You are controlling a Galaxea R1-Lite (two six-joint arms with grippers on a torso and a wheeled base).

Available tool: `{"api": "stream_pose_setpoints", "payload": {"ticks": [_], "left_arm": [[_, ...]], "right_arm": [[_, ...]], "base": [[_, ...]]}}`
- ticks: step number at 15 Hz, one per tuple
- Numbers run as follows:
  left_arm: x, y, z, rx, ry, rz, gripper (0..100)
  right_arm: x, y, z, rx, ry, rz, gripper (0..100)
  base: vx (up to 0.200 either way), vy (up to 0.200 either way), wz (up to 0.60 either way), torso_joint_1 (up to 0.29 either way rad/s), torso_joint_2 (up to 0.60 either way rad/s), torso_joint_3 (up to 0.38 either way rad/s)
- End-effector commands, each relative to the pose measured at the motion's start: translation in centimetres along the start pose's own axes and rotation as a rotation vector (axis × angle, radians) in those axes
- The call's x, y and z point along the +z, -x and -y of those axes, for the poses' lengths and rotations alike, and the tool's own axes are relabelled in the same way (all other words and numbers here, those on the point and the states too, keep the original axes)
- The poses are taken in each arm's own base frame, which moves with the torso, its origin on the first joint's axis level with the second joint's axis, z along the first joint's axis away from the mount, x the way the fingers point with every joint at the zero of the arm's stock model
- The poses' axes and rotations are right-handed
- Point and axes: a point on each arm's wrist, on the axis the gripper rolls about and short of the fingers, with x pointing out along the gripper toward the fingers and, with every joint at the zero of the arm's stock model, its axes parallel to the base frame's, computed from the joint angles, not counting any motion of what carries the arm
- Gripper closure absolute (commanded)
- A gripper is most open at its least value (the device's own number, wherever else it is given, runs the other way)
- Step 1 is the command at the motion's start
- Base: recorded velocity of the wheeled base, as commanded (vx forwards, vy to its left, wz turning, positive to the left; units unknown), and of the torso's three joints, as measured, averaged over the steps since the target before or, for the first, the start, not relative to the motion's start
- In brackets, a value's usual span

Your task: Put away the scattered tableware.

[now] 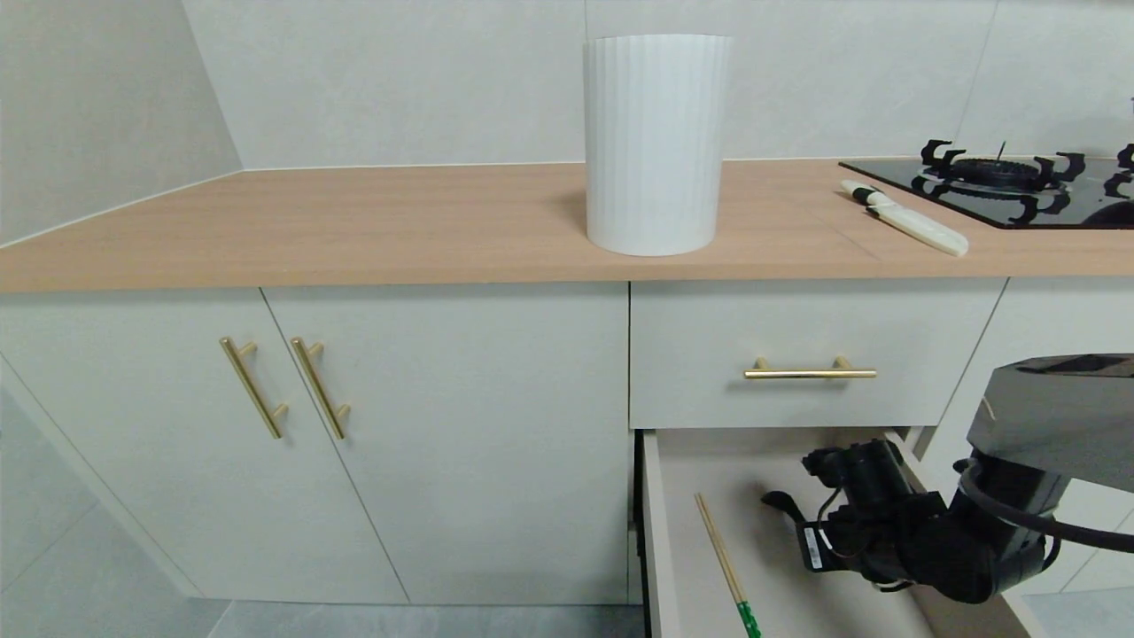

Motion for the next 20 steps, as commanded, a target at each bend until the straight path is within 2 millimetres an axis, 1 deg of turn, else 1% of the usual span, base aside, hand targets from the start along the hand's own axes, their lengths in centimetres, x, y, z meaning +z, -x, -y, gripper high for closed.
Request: {"api": "stream_pose_setpoints", "payload": {"ticks": [1,2,6,13,14,20], "left_arm": [[0.0,0.0,0.0,0.0,0.0,-0.001,0],[0.0,0.0,0.0,0.0,0.0,-0.003,0],[0.0,0.0,0.0,0.0,0.0,-0.001,0],[0.0,0.0,0.0,0.0,0.0,-0.001,0],[0.0,0.0,0.0,0.0,0.0,-0.001,0],[0.0,0.0,0.0,0.0,0.0,-0.001,0]], "right_arm": [[-0.8,-1.1,0.0,-0.005,0.005,-0.034,100],[-1.2,-1.8,0.0,-0.009,0.005,-0.052,100],[-1.9,-2.6,0.0,-0.007,0.007,-0.08,100],[-2.1,-2.7,0.0,-0.012,0.009,-0.089,100],[-2.1,-2.8,-0.1,-0.013,0.01,-0.09,0],[-2.3,-2.9,-0.1,-0.012,0.01,-0.079,0]], "base": [[0.0,0.0,0.0,0.0,0.0,0.0],[0.0,0.0,0.0,0.0,0.0,0.0],[0.0,0.0,0.0,0.0,0.0,0.0],[0.0,0.0,0.0,0.0,0.0,0.0],[0.0,0.0,0.0,0.0,0.0,0.0],[0.0,0.0,0.0,0.0,0.0,0.0]]}}
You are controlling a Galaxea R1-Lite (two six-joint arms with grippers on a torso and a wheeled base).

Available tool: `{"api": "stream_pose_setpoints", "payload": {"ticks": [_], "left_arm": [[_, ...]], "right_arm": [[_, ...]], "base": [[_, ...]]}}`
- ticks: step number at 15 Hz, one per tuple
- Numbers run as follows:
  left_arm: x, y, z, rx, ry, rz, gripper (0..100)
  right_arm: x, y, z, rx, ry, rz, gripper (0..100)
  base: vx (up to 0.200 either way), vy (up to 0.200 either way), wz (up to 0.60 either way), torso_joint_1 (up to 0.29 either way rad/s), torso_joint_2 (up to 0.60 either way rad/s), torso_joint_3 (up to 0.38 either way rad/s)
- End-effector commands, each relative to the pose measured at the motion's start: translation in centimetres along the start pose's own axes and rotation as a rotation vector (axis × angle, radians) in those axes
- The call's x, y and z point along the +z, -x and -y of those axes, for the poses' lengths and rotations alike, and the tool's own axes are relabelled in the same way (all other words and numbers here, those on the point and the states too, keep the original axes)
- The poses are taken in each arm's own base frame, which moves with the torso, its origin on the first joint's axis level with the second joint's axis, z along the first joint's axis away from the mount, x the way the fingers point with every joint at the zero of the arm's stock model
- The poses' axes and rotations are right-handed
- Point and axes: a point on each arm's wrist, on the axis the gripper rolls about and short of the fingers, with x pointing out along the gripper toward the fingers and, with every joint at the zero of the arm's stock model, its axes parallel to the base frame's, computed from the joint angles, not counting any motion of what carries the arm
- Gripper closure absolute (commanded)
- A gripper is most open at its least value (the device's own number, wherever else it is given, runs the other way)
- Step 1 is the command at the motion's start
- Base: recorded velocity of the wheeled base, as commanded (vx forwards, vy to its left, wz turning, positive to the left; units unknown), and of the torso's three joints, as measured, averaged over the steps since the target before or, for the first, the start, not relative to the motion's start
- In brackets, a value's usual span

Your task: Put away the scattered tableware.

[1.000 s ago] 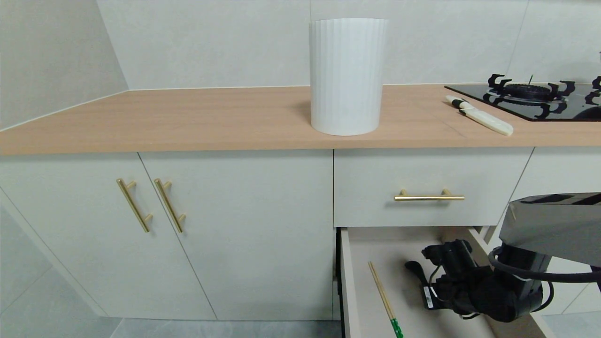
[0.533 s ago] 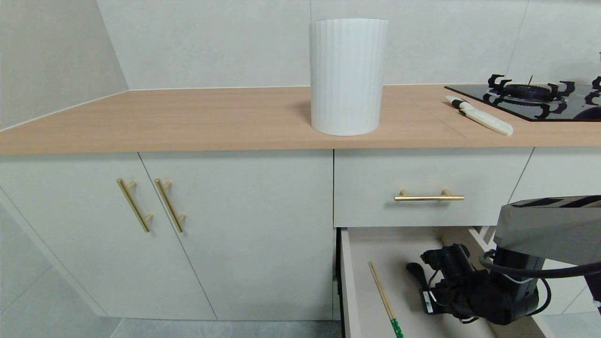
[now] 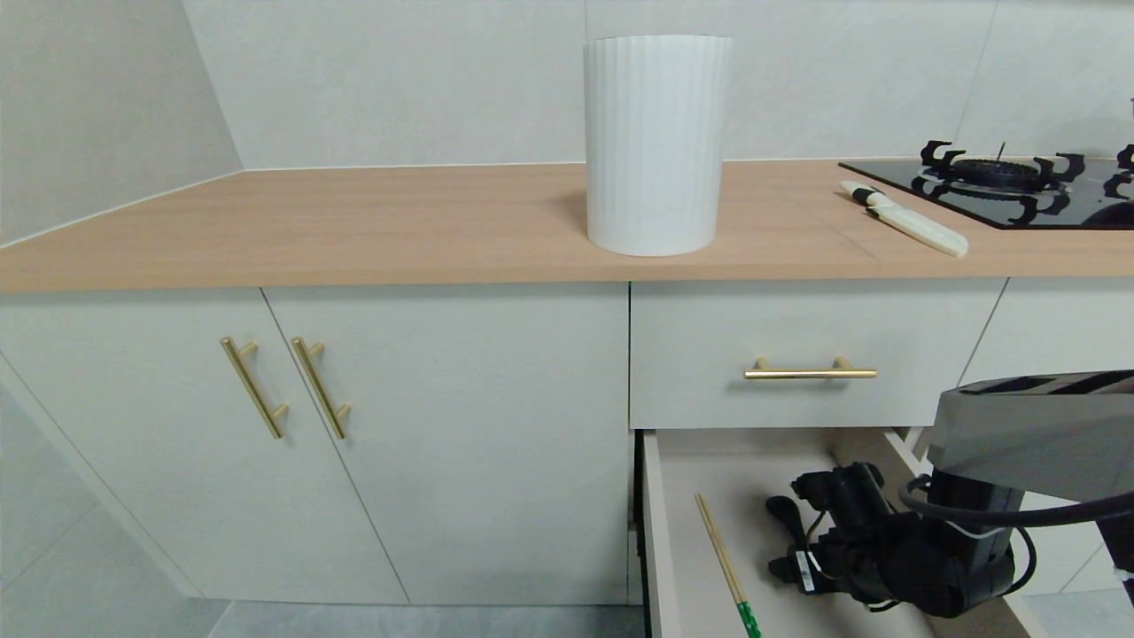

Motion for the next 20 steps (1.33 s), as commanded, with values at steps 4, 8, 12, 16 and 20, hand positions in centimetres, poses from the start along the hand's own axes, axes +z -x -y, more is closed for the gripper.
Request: {"api": "stream_pose_setpoints", "payload": {"ticks": [4,8,12,16,20], "left_arm": [[0.0,0.0,0.0,0.0,0.0,-0.002,0],[0.0,0.0,0.0,0.0,0.0,-0.003,0],[0.0,0.0,0.0,-0.001,-0.023,-0.003,0],[0.0,0.0,0.0,-0.001,-0.011,-0.003,0],[0.0,0.0,0.0,-0.001,-0.014,-0.003,0]], "right_arm": [[1.6,2.7,0.2,-0.026,-0.016,0.085,0],[3.1,12.4,0.7,0.064,-0.012,0.251,0],[3.4,16.8,0.0,0.101,0.018,0.285,0],[3.0,19.5,-0.9,0.113,0.056,0.316,0],[2.9,20.2,-1.0,0.122,0.067,0.337,0]], "base": [[0.0,0.0,0.0,0.0,0.0,0.0],[0.0,0.0,0.0,0.0,0.0,0.0],[0.0,0.0,0.0,0.0,0.0,0.0],[0.0,0.0,0.0,0.0,0.0,0.0],[0.0,0.0,0.0,0.0,0.0,0.0]]}}
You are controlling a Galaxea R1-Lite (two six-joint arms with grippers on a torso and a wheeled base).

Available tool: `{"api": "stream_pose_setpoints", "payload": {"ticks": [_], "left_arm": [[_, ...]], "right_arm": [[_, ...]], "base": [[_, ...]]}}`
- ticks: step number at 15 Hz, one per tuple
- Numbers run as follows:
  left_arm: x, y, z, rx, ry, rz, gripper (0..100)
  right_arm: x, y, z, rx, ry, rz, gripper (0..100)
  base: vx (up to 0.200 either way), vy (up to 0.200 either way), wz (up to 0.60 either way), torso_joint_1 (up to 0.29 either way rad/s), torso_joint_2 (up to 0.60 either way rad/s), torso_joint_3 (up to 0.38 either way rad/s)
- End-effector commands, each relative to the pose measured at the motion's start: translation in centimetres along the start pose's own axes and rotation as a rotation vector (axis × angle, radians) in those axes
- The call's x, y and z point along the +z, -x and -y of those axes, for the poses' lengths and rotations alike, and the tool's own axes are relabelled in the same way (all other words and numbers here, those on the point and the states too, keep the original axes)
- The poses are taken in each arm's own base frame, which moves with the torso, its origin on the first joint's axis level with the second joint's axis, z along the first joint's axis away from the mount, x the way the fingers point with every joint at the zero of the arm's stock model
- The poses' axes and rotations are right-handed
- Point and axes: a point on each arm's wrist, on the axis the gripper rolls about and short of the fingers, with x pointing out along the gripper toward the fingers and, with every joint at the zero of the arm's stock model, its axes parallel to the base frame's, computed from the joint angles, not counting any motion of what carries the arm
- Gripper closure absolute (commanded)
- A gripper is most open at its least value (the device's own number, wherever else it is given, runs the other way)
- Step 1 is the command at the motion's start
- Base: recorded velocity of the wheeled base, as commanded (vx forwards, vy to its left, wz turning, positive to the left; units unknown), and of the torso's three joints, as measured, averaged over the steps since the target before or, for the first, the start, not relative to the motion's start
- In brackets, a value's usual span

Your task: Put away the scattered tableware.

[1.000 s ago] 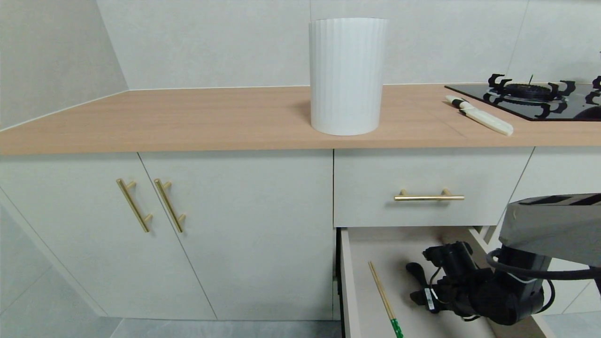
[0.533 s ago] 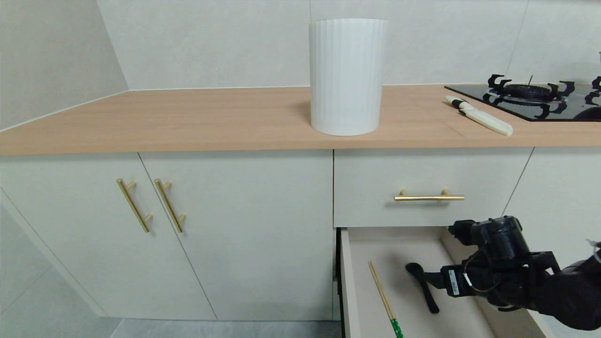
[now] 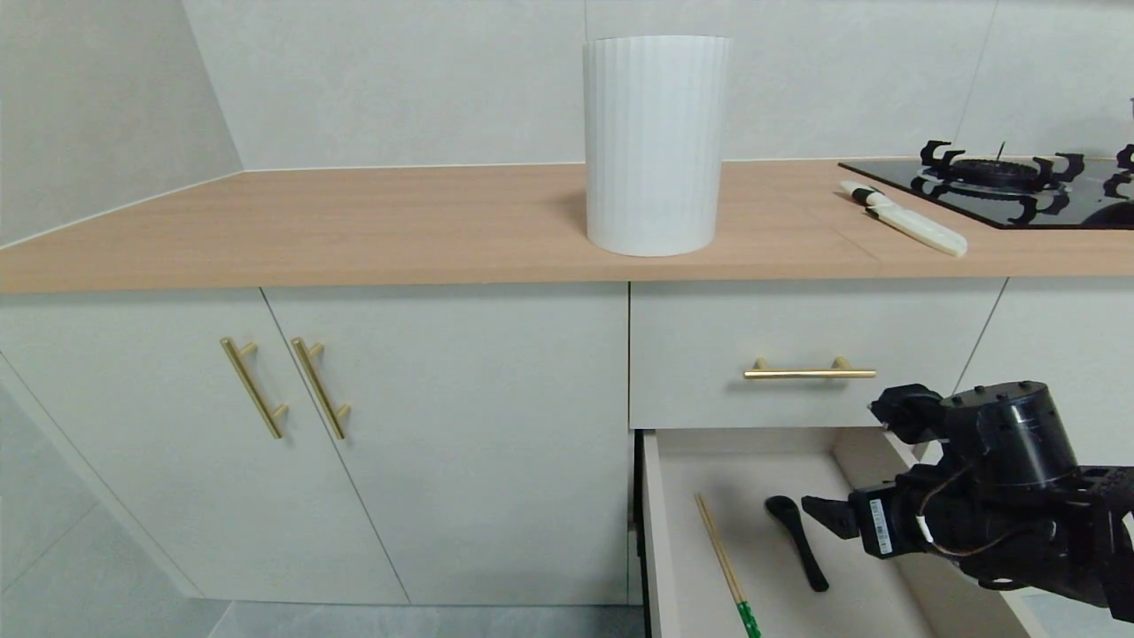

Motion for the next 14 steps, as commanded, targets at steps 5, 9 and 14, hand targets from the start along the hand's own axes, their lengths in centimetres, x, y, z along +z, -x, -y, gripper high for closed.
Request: {"api": "stream_pose_setpoints", "payload": {"ticks": [5,9,14], "left_arm": [[0.0,-0.01,0.0,0.0,0.0,-0.002,0],[0.0,-0.01,0.0,0.0,0.002,-0.002,0],[-0.02,-0.01,0.0,0.0,0.003,-0.003,0]], "right_arm": [[0.05,0.66,0.03,0.004,0.011,0.018,0],[-0.21,0.67,-0.19,0.012,0.019,0.011,0],[-0.33,0.58,-0.3,0.015,0.022,0.004,0]], "base": [[-0.16,0.0,0.0,0.003,0.0,0.002],[-0.2,0.0,0.0,0.002,0.0,0.004],[-0.2,0.0,0.0,0.001,0.0,0.003]]}}
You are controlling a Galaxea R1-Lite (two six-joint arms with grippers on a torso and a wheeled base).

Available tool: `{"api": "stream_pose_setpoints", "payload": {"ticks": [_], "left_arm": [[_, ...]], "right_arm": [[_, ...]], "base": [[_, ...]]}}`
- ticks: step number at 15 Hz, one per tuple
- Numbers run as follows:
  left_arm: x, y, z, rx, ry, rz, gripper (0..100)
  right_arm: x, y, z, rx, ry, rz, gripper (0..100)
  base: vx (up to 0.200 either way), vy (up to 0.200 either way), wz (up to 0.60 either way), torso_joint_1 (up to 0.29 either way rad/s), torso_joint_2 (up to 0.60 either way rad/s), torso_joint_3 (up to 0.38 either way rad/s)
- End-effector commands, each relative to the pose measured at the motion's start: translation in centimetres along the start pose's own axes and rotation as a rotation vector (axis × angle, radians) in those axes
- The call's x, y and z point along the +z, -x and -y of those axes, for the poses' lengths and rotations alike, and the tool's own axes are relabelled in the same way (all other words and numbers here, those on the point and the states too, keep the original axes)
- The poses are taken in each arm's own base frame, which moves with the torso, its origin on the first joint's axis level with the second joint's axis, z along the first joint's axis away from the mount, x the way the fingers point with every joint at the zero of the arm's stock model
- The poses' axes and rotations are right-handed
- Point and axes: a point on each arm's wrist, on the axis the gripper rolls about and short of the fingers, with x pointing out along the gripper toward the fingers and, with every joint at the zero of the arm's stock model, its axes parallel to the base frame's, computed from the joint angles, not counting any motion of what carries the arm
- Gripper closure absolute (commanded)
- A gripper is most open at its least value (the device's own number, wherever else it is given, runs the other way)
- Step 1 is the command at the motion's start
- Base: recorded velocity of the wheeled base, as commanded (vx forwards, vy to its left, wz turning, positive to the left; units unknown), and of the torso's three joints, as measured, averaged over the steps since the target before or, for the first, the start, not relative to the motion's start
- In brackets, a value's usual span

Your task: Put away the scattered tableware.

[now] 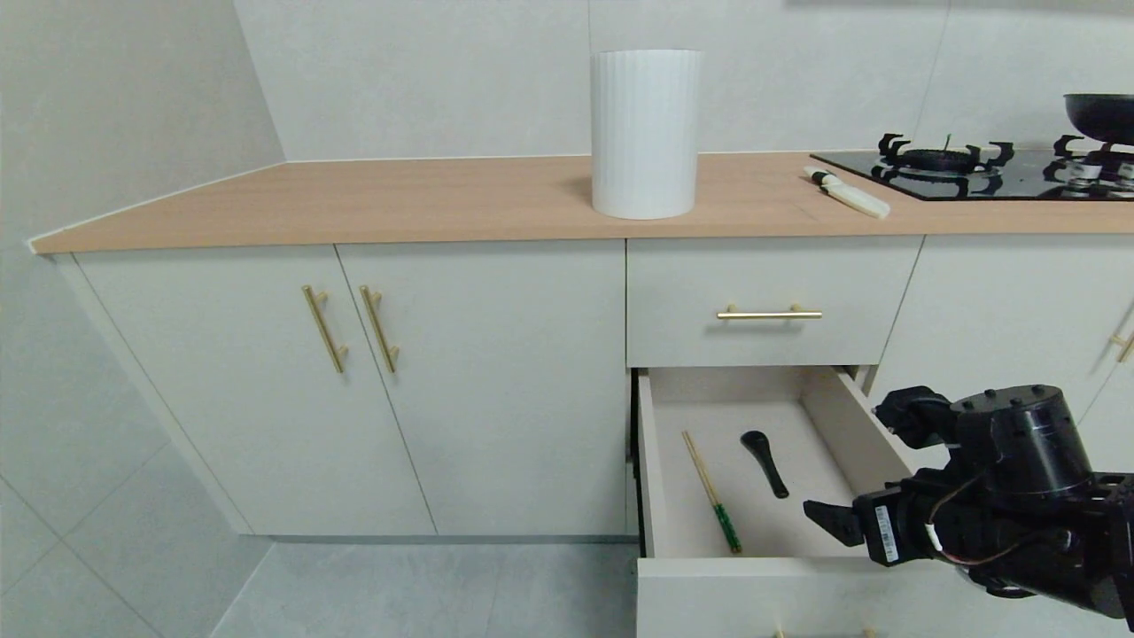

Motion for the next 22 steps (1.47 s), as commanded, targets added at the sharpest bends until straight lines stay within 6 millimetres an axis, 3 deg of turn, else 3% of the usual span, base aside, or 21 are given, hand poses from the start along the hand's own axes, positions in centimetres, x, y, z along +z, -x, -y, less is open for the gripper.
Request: {"api": "stream_pose_setpoints", "payload": {"ticks": [1,7,15,18,22], "left_arm": [[0.0,0.0,0.0,0.0,0.009,-0.002,0],[0.1,0.0,0.0,0.0,0.011,0.001,0],[0.1,0.0,0.0,0.0,0.011,0.001,0],[0.1,0.0,0.0,0.0,0.011,0.001,0],[0.1,0.0,0.0,0.0,0.011,0.001,0]], "right_arm": [[-0.1,-0.1,-0.1,0.002,0.003,-0.005,0],[-0.4,0.0,-0.5,0.017,0.021,-0.014,0],[-4.7,0.9,-3.6,0.129,0.24,-0.188,0],[-5.6,-0.6,-3.9,0.107,0.256,-0.266,0],[-4.2,-3.6,-3.7,-0.075,0.131,-0.248,0]], "base": [[0.0,0.0,0.0,0.0,0.0,0.0],[0.0,0.0,0.0,0.0,0.0,0.0],[0.0,0.0,0.0,0.0,0.0,0.0],[0.0,0.0,0.0,0.0,0.0,0.0],[0.0,0.0,0.0,0.0,0.0,0.0]]}}
